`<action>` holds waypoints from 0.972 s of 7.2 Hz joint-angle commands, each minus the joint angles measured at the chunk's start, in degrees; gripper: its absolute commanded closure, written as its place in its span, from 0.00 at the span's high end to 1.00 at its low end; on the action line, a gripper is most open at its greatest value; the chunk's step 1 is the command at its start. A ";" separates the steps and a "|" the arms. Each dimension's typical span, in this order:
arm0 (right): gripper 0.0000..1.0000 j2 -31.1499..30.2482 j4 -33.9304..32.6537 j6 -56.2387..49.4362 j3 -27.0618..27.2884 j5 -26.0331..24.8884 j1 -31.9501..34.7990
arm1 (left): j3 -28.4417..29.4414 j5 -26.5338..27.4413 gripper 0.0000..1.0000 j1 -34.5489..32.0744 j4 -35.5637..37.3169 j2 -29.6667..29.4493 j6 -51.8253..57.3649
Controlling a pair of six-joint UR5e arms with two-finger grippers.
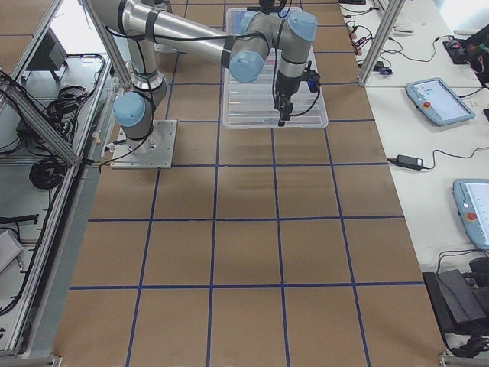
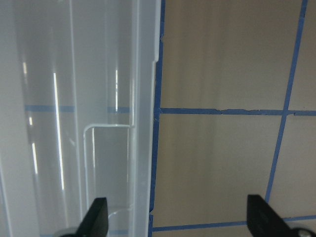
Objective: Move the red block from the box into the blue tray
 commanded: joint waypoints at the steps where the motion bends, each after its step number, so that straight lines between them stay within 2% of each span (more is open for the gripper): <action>1: 1.00 -5.59 3.32 2.07 0.26 0.30 0.84 | -2.16 0.29 1.00 0.00 4.54 -2.51 0.20; 2: 1.00 -5.61 5.95 3.03 0.87 0.56 1.54 | -2.17 0.21 1.00 0.44 5.00 -2.88 0.20; 7: 1.00 -5.08 5.54 3.13 0.44 0.48 1.46 | -3.83 -0.06 1.00 1.94 8.16 -5.08 -0.59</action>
